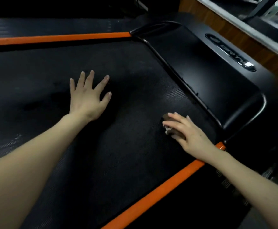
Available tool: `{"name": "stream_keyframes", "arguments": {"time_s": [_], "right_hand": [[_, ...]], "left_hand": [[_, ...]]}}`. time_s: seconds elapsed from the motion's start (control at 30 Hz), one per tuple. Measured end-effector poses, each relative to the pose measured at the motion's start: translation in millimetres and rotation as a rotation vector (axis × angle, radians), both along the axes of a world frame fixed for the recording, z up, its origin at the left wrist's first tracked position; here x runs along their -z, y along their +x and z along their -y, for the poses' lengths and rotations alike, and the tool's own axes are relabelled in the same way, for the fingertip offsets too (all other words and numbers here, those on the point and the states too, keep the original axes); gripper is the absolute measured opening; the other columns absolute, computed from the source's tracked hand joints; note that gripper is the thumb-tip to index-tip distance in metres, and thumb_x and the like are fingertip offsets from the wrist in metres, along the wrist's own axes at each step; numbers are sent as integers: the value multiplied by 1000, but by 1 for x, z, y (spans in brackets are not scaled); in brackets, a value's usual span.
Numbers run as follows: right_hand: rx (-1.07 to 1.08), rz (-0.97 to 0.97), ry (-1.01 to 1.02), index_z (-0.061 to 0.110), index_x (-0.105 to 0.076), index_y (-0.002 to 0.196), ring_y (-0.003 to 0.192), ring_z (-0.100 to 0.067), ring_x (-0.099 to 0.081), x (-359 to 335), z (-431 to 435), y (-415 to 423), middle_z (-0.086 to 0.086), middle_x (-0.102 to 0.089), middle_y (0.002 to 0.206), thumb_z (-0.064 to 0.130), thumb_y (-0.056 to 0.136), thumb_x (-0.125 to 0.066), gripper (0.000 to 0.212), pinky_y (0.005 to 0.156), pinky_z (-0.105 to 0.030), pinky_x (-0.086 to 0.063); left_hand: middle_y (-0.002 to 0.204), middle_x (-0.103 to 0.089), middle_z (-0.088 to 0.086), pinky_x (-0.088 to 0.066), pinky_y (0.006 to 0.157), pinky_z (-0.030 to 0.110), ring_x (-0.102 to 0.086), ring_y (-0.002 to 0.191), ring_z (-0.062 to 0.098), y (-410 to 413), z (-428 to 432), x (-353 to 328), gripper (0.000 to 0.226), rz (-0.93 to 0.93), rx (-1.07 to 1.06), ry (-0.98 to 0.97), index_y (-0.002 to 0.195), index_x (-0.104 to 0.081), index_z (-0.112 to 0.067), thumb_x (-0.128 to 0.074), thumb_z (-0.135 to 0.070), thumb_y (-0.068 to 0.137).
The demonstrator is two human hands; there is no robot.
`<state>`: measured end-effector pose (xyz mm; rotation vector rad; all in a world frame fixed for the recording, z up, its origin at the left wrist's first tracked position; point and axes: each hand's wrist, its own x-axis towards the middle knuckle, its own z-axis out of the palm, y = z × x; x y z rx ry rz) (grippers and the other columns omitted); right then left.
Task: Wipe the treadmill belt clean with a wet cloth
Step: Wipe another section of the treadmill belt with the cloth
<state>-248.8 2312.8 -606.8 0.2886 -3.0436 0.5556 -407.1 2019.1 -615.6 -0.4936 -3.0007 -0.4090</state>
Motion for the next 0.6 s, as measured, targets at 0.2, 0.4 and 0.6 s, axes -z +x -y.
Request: {"name": "stream_keyframes", "arguments": {"time_s": [0.2, 0.4, 0.6], "right_hand": [[330, -132, -17, 15, -57, 125, 128, -28, -44, 2, 9, -39, -9, -47, 139, 6, 88, -58, 39, 108, -41, -32], [-177, -191, 13, 18, -60, 118, 127, -36, -46, 19, 109, 2, -14, -55, 131, 3, 76, -49, 46, 111, -47, -29], [-179, -172, 140, 14, -65, 116, 125, -35, -47, 8, 50, -59, -17, -53, 133, -4, 74, -44, 50, 107, -45, -33]], "left_hand": [[154, -26, 13, -1, 114, 57, -14, 143, 39, 73, 46, 8, 72, 6, -46, -63, 143, -37, -36, -8, -63, 83], [155, -24, 12, -1, 115, 56, -12, 143, 39, 78, 57, 27, 70, 16, -66, -127, 145, -32, -37, -6, -64, 85], [155, -24, 12, -1, 115, 57, -11, 143, 39, 81, 57, 30, 67, 6, -69, -121, 146, -30, -37, -8, -61, 87]]}}
